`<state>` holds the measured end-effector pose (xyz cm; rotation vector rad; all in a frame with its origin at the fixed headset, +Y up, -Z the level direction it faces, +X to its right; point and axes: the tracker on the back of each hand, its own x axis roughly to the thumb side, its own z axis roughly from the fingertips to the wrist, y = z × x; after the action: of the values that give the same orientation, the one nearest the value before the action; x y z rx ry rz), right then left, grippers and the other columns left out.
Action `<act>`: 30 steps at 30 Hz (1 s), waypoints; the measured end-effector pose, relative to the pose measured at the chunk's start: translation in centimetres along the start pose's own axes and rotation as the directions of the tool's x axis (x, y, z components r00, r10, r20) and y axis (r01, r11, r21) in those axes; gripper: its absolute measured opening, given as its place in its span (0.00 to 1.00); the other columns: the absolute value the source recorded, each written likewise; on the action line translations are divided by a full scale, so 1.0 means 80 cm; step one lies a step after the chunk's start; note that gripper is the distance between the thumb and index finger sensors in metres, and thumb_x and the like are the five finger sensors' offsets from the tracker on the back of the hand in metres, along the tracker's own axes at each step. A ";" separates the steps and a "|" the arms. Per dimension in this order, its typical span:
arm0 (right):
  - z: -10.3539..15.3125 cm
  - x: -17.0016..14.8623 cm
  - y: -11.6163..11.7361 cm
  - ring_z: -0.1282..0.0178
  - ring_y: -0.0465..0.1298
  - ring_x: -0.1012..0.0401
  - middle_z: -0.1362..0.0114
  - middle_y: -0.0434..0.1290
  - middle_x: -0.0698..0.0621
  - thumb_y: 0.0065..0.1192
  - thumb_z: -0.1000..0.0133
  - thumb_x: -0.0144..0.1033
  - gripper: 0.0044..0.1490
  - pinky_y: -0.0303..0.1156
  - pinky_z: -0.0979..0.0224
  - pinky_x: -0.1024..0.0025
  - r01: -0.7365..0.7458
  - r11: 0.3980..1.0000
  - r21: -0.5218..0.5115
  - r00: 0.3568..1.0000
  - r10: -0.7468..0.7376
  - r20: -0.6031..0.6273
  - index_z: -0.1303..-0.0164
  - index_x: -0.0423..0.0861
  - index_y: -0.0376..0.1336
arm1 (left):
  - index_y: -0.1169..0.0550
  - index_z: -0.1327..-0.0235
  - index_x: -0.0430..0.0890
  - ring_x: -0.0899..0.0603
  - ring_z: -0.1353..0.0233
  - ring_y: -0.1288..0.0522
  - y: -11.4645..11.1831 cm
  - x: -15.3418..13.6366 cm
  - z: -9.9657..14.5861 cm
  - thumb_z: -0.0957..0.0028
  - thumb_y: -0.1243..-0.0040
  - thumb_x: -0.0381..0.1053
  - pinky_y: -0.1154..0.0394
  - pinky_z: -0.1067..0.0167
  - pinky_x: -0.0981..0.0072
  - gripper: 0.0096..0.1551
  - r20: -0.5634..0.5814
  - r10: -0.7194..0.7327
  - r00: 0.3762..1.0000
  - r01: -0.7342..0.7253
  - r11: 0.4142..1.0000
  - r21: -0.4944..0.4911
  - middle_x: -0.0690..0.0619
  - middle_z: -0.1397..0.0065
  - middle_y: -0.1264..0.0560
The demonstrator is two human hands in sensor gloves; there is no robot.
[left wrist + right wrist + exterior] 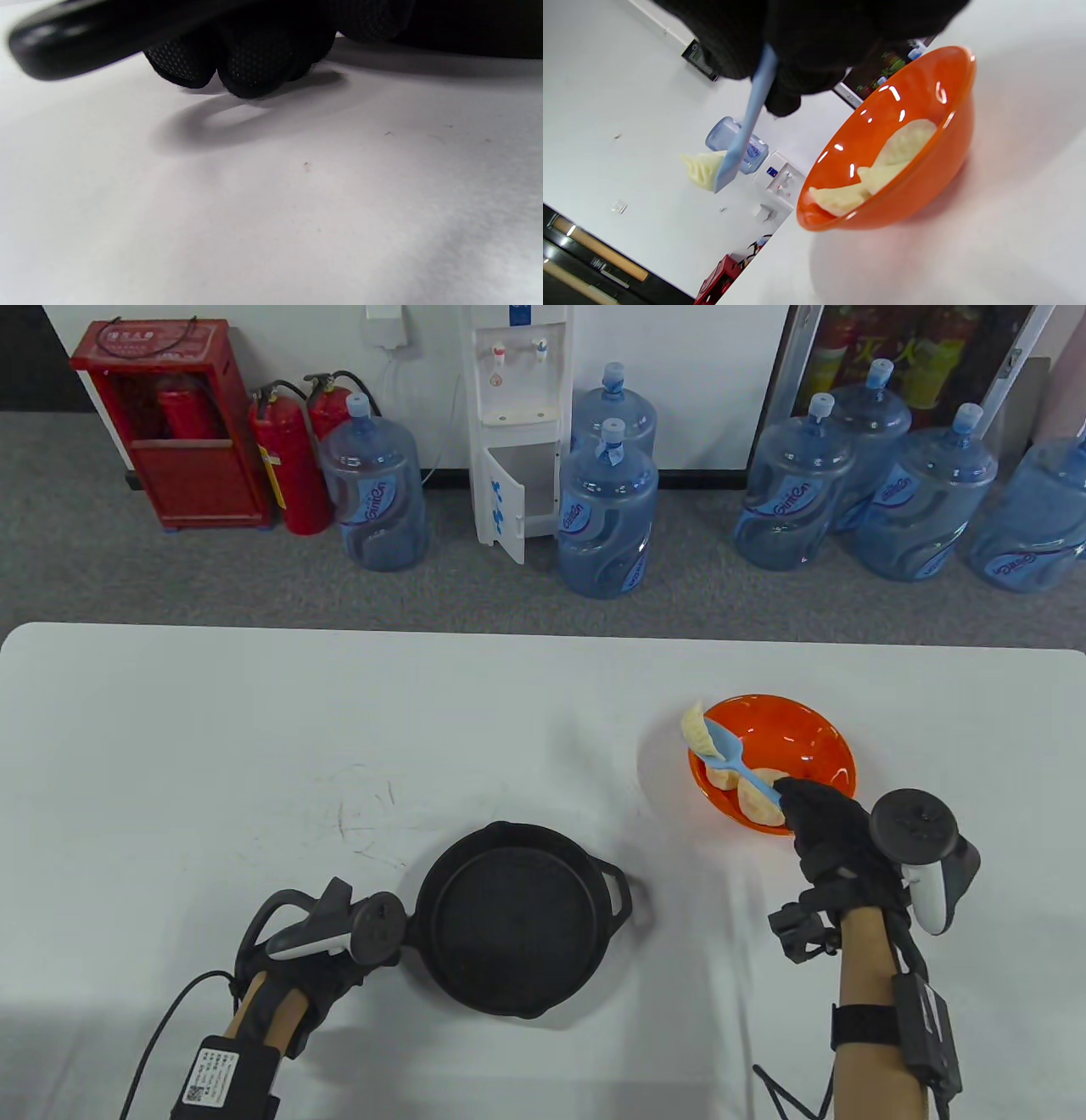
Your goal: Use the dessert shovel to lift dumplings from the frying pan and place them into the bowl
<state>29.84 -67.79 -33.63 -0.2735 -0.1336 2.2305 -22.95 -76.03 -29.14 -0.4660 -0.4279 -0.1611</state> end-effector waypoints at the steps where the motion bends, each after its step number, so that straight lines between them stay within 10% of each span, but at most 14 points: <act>1: -0.002 -0.003 -0.001 0.63 0.77 0.64 0.35 0.75 0.41 0.57 0.33 0.40 0.28 0.76 0.55 0.65 -0.002 1.000 -0.014 1.000 0.001 -0.011 0.26 0.43 0.71 | 0.35 0.22 0.52 0.54 0.41 0.19 0.000 0.000 0.000 0.38 0.50 0.58 0.24 0.27 0.48 0.31 0.000 0.001 1.000 -0.001 1.000 0.001 0.55 0.28 0.27; 30: -0.041 -0.075 -0.021 0.61 0.77 0.63 0.33 0.74 0.41 0.57 0.32 0.40 0.27 0.76 0.54 0.64 -0.173 0.982 -0.080 0.964 0.152 -0.217 0.25 0.44 0.70 | 0.34 0.22 0.52 0.54 0.41 0.19 -0.001 -0.001 0.001 0.38 0.49 0.58 0.24 0.27 0.48 0.31 0.000 0.014 1.000 -0.014 1.000 0.009 0.55 0.28 0.27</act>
<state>35.57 -71.41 -35.62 -0.5911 -0.1106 2.3443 -23.08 -76.08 -29.10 -0.4595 -0.4255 -0.1458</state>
